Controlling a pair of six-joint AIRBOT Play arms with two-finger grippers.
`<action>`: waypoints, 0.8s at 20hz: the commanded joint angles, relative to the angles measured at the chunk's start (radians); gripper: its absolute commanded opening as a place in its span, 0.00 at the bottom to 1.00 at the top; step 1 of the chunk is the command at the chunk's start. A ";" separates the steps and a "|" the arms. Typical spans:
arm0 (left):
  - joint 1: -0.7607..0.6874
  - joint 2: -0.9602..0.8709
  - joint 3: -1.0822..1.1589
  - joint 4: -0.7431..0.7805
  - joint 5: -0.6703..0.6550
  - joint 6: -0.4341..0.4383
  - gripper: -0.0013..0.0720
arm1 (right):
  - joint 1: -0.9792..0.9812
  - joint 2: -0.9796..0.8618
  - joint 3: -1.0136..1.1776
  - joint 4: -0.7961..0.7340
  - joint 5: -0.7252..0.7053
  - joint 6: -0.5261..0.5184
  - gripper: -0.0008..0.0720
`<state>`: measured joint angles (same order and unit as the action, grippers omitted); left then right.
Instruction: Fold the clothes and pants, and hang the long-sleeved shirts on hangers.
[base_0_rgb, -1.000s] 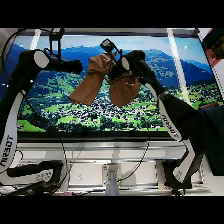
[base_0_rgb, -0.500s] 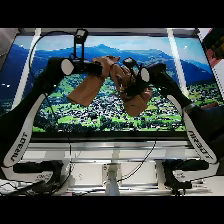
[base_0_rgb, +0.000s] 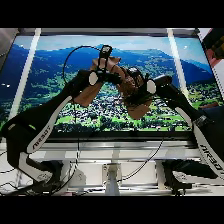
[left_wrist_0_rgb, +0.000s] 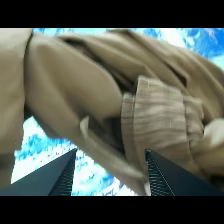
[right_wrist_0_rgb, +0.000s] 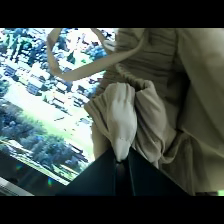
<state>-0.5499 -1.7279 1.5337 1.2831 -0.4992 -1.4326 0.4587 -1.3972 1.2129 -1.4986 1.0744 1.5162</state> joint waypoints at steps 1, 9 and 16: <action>-0.001 -0.045 0.064 0.004 0.028 0.000 0.71 | 0.001 0.009 -0.011 -0.068 -0.160 0.008 0.06; 0.027 -0.001 0.097 0.033 0.028 0.000 0.71 | -0.251 -0.143 0.003 -0.016 -0.784 0.489 0.06; 0.031 -0.001 0.097 0.077 0.029 0.043 0.71 | -0.234 -0.406 0.169 0.119 -0.467 0.340 0.06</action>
<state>-0.5217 -1.7298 1.6291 1.3205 -0.4713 -1.4223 0.2062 -1.7149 1.3186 -1.4395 0.4553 1.9545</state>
